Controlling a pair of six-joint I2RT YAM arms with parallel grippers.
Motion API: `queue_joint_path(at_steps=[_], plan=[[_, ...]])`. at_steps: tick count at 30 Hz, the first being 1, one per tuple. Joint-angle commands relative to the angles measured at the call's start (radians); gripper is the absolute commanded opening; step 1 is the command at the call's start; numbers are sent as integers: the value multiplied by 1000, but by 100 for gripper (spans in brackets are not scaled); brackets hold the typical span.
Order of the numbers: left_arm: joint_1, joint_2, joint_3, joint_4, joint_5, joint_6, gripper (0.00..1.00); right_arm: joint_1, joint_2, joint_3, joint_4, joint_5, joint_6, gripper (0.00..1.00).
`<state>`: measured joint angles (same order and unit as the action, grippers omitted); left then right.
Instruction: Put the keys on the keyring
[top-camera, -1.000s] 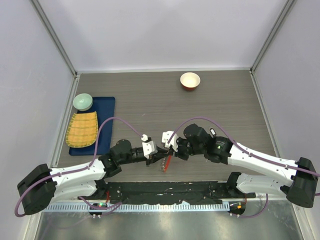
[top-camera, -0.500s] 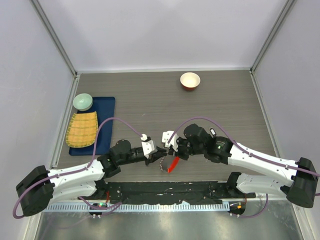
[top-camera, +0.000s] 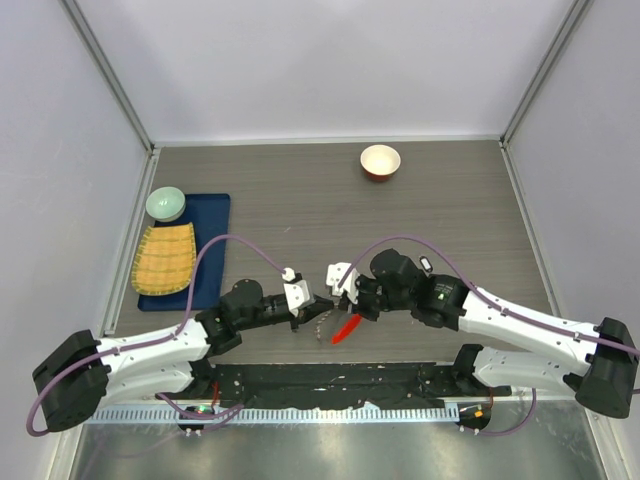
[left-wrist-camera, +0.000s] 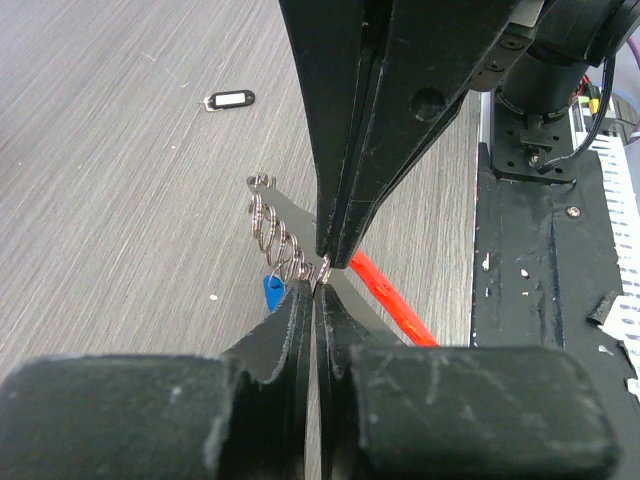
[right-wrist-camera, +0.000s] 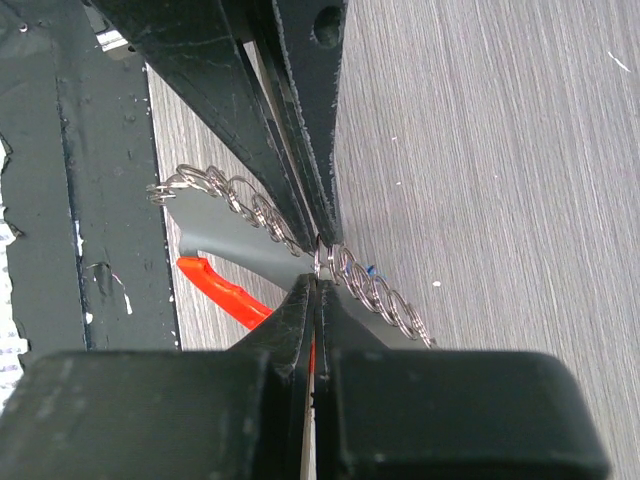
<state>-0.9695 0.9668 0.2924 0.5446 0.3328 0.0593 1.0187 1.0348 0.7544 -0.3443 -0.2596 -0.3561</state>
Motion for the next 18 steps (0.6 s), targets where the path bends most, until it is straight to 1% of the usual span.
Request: queue_joint_path(at_steps=[1,3,8,15,18], plan=[[2,13,4,-21,-24,0,4,3,-48,13,85,-6,12,1],[2,16,4,-17,-26,0,0,4,-45,13,85,-7,16,1],[2,32,11,5,-17,4,0,4,-36,11,88,-17,17,1],[2,55,-9,115,28,-4,0,4,-32,6,91,-15,22,1],[2,69,-6,135,48,-7,1,4,-22,3,97,-21,20,1]])
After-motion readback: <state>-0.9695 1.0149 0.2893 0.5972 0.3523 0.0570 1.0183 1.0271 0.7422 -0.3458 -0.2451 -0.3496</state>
